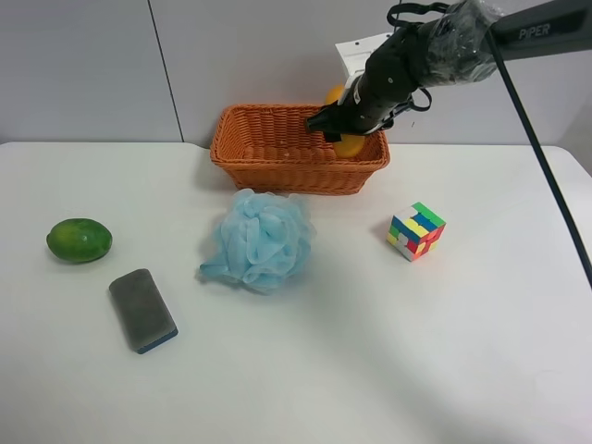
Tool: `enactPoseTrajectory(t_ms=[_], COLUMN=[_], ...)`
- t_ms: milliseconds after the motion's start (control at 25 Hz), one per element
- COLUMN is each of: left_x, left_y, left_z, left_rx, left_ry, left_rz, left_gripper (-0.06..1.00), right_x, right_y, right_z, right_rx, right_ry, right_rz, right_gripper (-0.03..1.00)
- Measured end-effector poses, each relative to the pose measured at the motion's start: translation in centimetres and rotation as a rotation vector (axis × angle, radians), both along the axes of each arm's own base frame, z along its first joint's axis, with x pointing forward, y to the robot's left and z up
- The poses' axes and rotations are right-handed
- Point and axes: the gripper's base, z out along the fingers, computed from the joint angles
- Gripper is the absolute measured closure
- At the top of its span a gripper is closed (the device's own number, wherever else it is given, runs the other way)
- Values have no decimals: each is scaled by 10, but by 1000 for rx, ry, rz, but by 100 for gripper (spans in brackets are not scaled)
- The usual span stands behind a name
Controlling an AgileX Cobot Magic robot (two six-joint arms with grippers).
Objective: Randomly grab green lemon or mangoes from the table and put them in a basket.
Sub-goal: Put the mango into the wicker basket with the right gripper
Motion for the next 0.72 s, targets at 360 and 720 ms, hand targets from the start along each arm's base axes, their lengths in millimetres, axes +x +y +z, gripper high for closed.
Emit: enactPoseTrajectory(t_ms=[360,720], left_x=[0,0], left_y=[0,0], left_z=[0,0], left_rx=[0,-1], left_ry=[0,0], left_rz=[0,0], left_gripper=[-5,-5], right_x=[0,-19], right_y=[0,-15], right_z=[1,63], right_rx=[-1,-91], right_ry=[1,-43], right_rz=[-3,0], right_gripper=[-2,-2])
